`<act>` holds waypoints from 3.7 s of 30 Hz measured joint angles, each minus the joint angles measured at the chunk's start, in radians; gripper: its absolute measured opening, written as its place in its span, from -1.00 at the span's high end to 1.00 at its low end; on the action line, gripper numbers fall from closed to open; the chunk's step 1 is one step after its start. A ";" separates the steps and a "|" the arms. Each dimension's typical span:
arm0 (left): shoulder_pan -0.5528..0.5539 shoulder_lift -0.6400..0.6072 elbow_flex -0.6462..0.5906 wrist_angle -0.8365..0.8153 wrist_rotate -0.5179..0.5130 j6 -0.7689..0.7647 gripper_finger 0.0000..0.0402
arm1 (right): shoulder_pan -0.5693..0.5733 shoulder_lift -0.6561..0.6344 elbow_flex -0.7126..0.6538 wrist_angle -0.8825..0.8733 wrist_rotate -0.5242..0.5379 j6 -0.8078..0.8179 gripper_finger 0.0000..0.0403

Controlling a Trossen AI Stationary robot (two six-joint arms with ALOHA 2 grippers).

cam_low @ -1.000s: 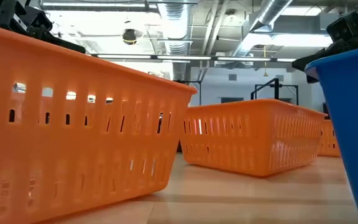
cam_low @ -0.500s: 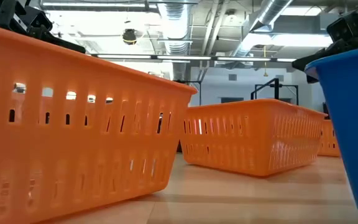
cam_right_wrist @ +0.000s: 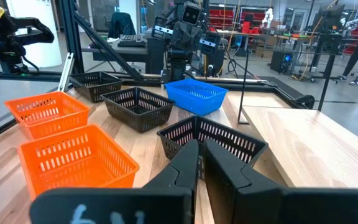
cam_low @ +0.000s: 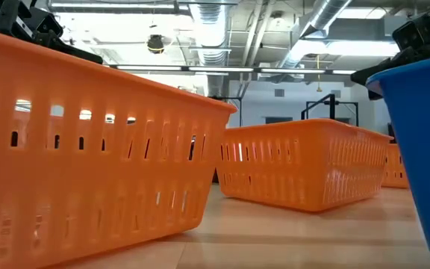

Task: Stack baskets on shelf by color

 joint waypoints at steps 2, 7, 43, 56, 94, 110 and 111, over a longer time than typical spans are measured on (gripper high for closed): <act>0.000 0.000 0.000 0.000 0.000 0.000 1.00 | 0.000 0.000 0.000 0.000 0.000 0.000 0.75; 0.000 0.000 0.000 0.000 0.000 0.000 1.00 | 0.000 0.000 0.000 0.000 0.000 0.000 0.75; -0.001 -0.001 0.074 0.187 -0.181 -0.141 1.00 | -0.035 -0.001 0.048 0.567 0.102 0.472 0.75; -0.001 0.192 0.451 -0.229 -0.313 -0.079 0.97 | -0.036 0.227 0.604 0.094 0.137 0.378 0.74; -0.001 0.504 0.694 -0.760 -0.330 -0.323 0.17 | 0.026 1.385 1.425 -1.328 0.211 0.610 0.02; -0.001 0.504 0.694 -0.759 -0.329 -0.326 0.17 | -0.026 1.695 1.484 -1.017 0.157 0.507 0.01; -0.001 0.504 0.694 -0.759 -0.329 -0.326 0.17 | -0.033 1.711 1.490 -1.014 0.156 0.521 0.01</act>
